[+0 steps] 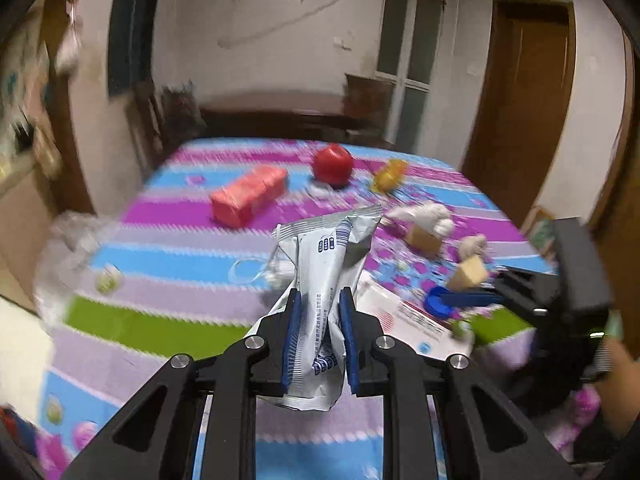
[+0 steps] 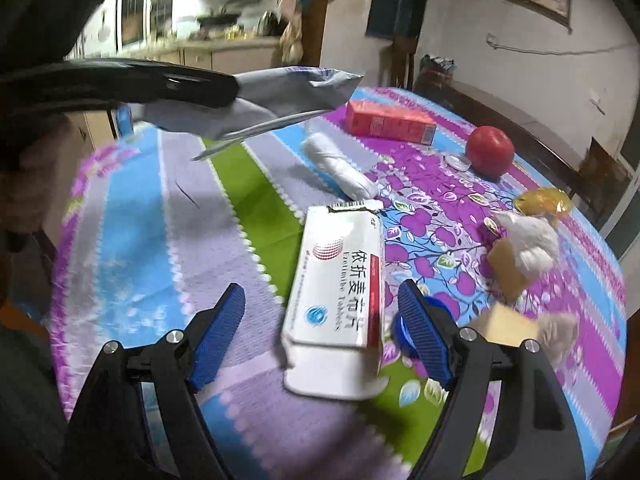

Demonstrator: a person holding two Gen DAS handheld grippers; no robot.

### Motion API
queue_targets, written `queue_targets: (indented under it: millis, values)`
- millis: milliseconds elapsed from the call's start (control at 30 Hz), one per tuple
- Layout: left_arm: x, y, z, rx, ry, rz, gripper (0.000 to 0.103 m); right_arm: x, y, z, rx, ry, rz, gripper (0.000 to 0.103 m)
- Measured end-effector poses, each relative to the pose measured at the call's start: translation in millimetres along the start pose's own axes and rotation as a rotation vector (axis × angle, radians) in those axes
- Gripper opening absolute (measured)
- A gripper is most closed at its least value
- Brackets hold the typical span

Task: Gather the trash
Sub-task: 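Grasp the white-blue packet with left tool while right tool grasps the white tablet box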

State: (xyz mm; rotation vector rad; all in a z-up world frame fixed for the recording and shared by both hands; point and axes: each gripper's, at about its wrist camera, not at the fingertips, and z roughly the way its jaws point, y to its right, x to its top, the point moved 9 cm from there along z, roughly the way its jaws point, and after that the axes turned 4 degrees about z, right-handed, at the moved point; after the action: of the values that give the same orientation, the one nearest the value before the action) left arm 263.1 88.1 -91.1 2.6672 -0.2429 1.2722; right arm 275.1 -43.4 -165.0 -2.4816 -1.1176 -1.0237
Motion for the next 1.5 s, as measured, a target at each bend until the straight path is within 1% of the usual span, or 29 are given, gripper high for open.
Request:
queue_targets:
  millis: [33,100,167,200,267,300,333,367,400,433,467,533,567,600,633,667,700,733,867,967,1033,1167,1200,1233,1333,1400,1433,1467,1500]
  values:
    - [-3,-7,4,-0.036,-0.017,-0.04,0.021,-1,0,5,-0.007,-0.021,-0.011,0.071]
    - [-6,-17,13,-0.073,-0.044,-0.098,0.021,-5,3,16,-0.018,-0.054,-0.018,0.065]
    - [-10,-25,16,-0.094,-0.059,-0.132,0.022,-8,6,17,-0.025,-0.054,0.001,0.062]
    - [-12,-26,16,-0.107,-0.062,-0.135,0.024,-9,8,17,-0.028,-0.049,0.015,0.052]
    - [-18,-28,16,-0.146,-0.09,-0.154,0.033,-9,12,10,-0.027,-0.033,0.06,0.047]
    - [-20,-29,17,-0.163,-0.097,-0.162,0.033,-10,12,5,-0.015,-0.023,0.089,0.044]
    - [-25,-29,17,-0.177,-0.114,-0.153,0.033,-10,9,-4,0.001,0.0,0.117,0.035]
    - [-30,-28,17,-0.177,-0.13,-0.128,0.037,-11,6,-15,0.006,0.022,0.135,0.025]
    - [-37,-26,18,-0.173,-0.149,-0.095,0.046,-15,0,-26,0.034,0.023,0.167,0.004]
    - [-46,-23,18,-0.162,-0.178,-0.052,0.05,-20,-3,-32,0.038,0.024,0.178,0.004]
    - [-54,-21,18,-0.144,-0.183,-0.013,0.051,-26,-7,-37,0.017,0.014,0.166,0.004]
    - [-65,-20,14,-0.079,-0.177,0.066,0.054,-33,-9,-42,-0.066,0.005,0.12,0.005]
    - [-69,-21,13,-0.068,-0.173,0.081,0.057,-34,-11,-44,-0.074,0.011,0.109,0.006]
    - [-70,-20,11,-0.061,-0.164,0.095,0.061,-34,-12,-44,-0.067,0.015,0.105,0.011]
    - [-71,-18,9,-0.055,-0.146,0.111,0.064,-33,-12,-44,-0.073,0.019,0.105,0.026]
    - [-70,-17,8,-0.047,-0.134,0.126,0.068,-32,-10,-43,-0.079,0.022,0.109,0.037]
    - [-68,-15,8,-0.036,-0.123,0.142,0.07,-31,-10,-42,-0.069,0.03,0.115,0.06]
    - [-66,-13,10,-0.025,-0.116,0.169,0.071,-30,-9,-38,-0.05,0.032,0.119,0.066]
    - [-70,-13,32,0.009,-0.157,0.242,0.073,-33,-7,-20,-0.008,-0.006,0.139,0.066]
    - [-82,-22,53,0.031,-0.22,0.242,0.066,-32,2,-14,-0.028,-0.012,0.16,0.066]
    - [-86,-22,52,0.014,-0.216,0.234,0.06,-31,5,-13,-0.02,-0.008,0.171,0.062]
    - [-90,-19,48,0.005,-0.204,0.226,0.05,-30,4,-12,-0.019,0.001,0.117,0.057]
    - [-90,-18,47,0.001,-0.204,0.224,0.048,-31,3,-13,-0.007,-0.003,0.105,0.052]
    - [-91,-17,46,0.003,-0.205,0.226,0.048,-32,2,-15,0.003,-0.006,0.105,0.049]
    - [-95,-12,41,0.0,-0.203,0.228,0.047,-40,-4,-27,0.065,-0.017,0.122,0.048]
    - [-97,-12,40,-0.003,-0.203,0.219,0.047,-44,-8,-35,0.073,-0.019,0.121,0.048]
    - [-97,-12,40,-0.004,-0.203,0.213,0.048,-47,-9,-38,0.06,-0.022,0.121,0.051]
    - [-98,-13,41,-0.004,-0.208,0.205,0.049,-48,-9,-39,0.045,-0.023,0.123,0.055]
    - [-97,-14,41,-0.005,-0.208,0.201,0.051,-48,-8,-39,0.029,-0.021,0.126,0.066]
